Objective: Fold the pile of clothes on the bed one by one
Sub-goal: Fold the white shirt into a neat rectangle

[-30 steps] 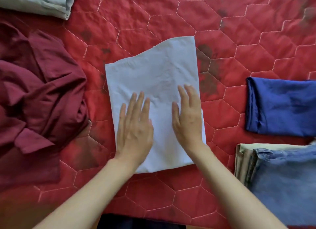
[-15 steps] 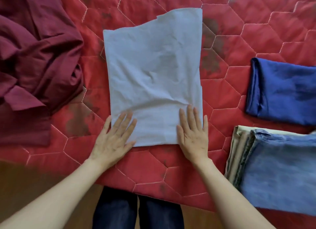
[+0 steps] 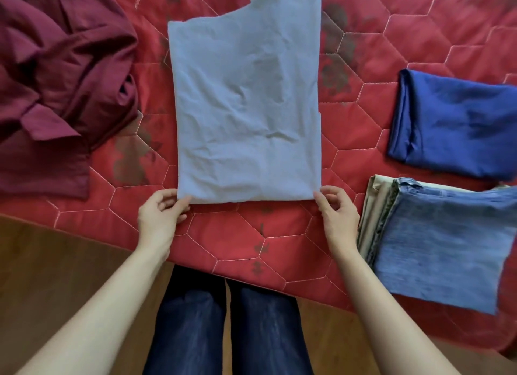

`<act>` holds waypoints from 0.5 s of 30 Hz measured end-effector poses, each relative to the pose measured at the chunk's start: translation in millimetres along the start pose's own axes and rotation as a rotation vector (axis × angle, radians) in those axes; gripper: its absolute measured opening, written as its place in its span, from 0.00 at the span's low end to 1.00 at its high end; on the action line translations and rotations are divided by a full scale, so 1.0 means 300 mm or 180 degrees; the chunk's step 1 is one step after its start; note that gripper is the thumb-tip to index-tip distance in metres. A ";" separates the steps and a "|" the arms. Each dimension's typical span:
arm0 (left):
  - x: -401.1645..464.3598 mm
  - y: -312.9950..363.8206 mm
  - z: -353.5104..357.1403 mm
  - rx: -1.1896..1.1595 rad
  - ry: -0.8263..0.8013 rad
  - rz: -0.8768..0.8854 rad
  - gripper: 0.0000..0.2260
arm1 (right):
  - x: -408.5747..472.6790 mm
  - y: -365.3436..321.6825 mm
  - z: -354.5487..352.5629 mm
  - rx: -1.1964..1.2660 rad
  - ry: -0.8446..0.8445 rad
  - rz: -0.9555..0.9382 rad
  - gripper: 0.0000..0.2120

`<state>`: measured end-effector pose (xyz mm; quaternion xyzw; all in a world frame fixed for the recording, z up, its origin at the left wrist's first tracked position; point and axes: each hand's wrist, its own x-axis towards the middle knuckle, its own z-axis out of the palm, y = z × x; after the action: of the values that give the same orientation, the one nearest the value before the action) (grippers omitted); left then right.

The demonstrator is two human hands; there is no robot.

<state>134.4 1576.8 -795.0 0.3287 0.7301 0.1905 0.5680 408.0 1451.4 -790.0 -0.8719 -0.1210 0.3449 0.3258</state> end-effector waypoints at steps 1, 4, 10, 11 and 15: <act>0.000 0.004 0.001 -0.0159 -0.0058 -0.0078 0.06 | 0.002 -0.011 0.001 0.0073 -0.0093 0.0120 0.04; 0.011 0.022 0.001 -0.0301 -0.0245 -0.0087 0.04 | 0.008 -0.036 0.018 0.0112 -0.0236 0.0174 0.03; 0.049 0.028 0.008 0.0121 -0.0027 -0.0005 0.02 | 0.018 -0.031 0.035 0.0077 -0.0028 0.0223 0.04; 0.051 0.025 0.011 0.0219 -0.0035 0.0004 0.02 | 0.015 -0.027 0.041 0.0095 0.0022 0.0268 0.05; 0.024 0.048 0.018 0.1184 0.0010 0.0357 0.06 | -0.008 -0.044 0.059 -0.0427 0.0272 0.0076 0.10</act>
<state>142.3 1591.6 -792.2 0.4679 0.7342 0.0841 0.4848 394.3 1468.9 -789.9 -0.9071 -0.1194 0.3024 0.2674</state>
